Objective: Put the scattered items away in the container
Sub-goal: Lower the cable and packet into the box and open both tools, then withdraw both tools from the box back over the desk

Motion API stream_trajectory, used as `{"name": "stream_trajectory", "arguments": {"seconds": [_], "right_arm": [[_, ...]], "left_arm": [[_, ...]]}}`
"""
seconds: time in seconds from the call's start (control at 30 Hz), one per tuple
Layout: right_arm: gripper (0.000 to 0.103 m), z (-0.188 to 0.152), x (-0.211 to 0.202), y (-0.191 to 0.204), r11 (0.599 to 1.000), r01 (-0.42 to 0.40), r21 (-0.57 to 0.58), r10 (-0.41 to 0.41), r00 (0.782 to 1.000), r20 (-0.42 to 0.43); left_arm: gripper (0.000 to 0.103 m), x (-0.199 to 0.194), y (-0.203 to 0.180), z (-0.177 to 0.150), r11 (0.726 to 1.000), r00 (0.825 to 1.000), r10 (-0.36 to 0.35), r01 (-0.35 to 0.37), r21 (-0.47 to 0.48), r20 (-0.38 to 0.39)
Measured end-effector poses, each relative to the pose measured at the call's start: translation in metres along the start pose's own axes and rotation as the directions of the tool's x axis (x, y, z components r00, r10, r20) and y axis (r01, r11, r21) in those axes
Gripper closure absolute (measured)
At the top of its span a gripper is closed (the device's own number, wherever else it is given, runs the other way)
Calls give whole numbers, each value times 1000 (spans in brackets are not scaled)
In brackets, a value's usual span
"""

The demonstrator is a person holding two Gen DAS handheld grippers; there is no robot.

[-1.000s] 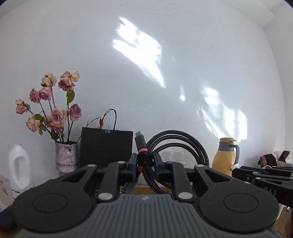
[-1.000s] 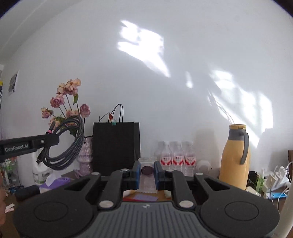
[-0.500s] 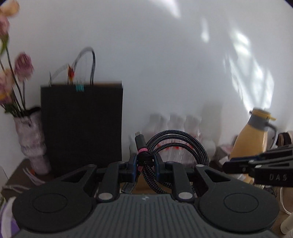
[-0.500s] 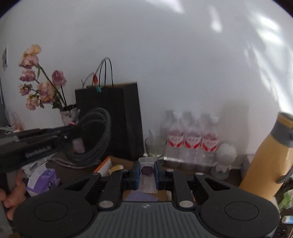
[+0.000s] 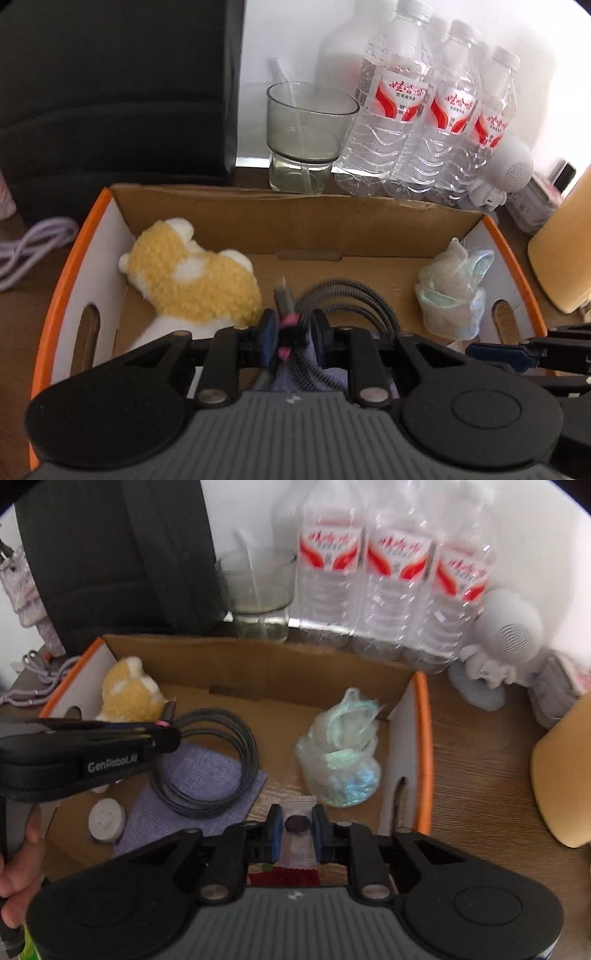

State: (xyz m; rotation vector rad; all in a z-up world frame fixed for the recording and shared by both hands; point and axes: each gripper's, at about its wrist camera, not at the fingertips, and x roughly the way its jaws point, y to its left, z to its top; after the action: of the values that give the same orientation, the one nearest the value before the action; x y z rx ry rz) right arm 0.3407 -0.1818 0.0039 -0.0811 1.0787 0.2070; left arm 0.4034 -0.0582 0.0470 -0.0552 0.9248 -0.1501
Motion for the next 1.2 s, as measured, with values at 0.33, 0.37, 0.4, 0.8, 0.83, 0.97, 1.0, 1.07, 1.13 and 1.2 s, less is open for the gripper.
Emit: {"name": "stream_trajectory", "arguments": {"seconds": [0.33,0.37,0.4,0.8,0.83,0.97,1.0,1.07,1.13,1.2], "right_arm": [[41,12,-36,-15,985,-73,156,72,997,14],[38,11,-41,-12,985,-72,155,70,997,17],[38,9,-46,-8,987,-61,150,58,998,19],[19,-84,-119,45,994,77,80,-108,839,533],[19,-91,-122,48,995,65,71,-93,819,566],[19,-111,-133,56,997,25,79,-70,771,634],[19,-114,-137,59,997,31,71,-70,763,642],[19,-119,-142,68,996,69,50,-85,760,644],[19,-127,-149,79,992,120,31,-112,755,647],[19,-140,-159,87,989,141,36,-130,745,654]], "left_arm": [[18,-52,5,13,998,998,30,-27,60,-46],[18,-59,7,10,997,998,37,-33,67,-58],[16,-67,10,7,997,997,49,-45,68,-58],[0,-197,33,-109,986,814,131,-169,14,566],[0,-202,31,-115,985,797,129,-172,17,590],[0,-213,29,-130,985,765,136,-172,-4,630],[0,-214,30,-131,988,773,126,-153,-9,621],[0,-217,33,-134,993,790,95,-115,-6,605],[0,-223,32,-142,992,798,109,-127,-11,593],[0,-230,33,-158,988,815,134,-156,-9,564]]}}
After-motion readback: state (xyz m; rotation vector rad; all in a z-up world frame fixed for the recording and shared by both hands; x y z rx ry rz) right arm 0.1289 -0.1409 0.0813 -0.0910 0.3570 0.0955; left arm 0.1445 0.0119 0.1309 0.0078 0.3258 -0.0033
